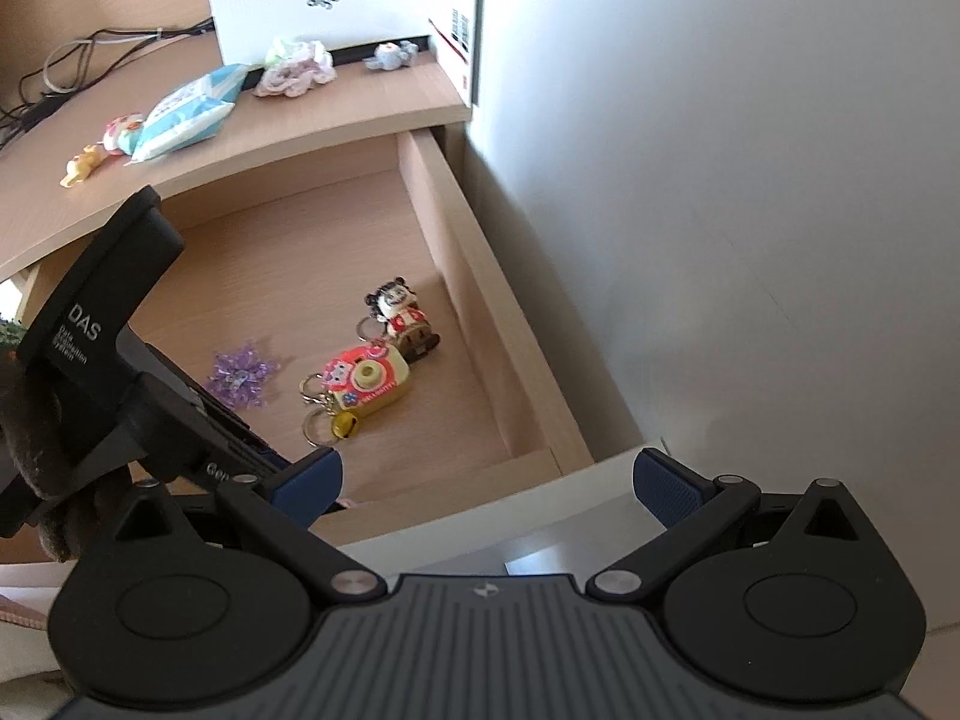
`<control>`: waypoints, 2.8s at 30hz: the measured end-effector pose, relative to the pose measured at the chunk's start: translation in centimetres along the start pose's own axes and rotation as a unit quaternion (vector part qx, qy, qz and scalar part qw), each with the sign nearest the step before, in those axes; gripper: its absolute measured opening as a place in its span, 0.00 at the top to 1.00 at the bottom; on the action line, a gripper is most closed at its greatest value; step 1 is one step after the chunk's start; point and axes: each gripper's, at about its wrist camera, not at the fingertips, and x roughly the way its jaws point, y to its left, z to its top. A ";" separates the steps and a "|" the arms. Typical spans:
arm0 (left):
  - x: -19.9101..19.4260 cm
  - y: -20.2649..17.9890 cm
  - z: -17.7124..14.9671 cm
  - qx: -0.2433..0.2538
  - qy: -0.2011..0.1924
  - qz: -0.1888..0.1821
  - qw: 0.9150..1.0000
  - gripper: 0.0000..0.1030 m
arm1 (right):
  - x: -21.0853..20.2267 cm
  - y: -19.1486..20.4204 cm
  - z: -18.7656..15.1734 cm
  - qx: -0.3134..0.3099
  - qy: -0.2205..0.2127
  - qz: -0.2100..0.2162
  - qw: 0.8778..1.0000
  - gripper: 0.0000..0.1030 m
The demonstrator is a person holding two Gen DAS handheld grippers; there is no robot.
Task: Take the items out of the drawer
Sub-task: 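Lower the left tool into the drawer and grasp the lavender bunny, then lift the bunny with the left tool while the right tool grasps the purple snowflake, then place the bunny on the desktop with the left tool while the right tool places the snowflake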
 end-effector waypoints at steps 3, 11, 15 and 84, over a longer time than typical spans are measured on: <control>-0.1 0.0 -0.3 -0.022 -0.016 0.001 1.000 0.70 | 0.0 0.0 -0.2 0.004 0.002 0.000 1.000 0.00; -5.0 0.5 -2.3 0.018 -0.106 0.181 0.978 0.70 | 0.3 0.7 0.7 -0.022 -0.009 0.001 1.000 0.00; -6.9 2.9 -3.4 0.018 -0.119 0.246 0.962 0.70 | 1.3 1.9 1.7 -0.042 -0.010 0.020 0.999 0.00; -21.4 8.6 -2.8 -0.129 -0.430 0.338 0.827 0.70 | 2.0 9.7 7.8 -0.180 -0.055 0.143 0.972 0.49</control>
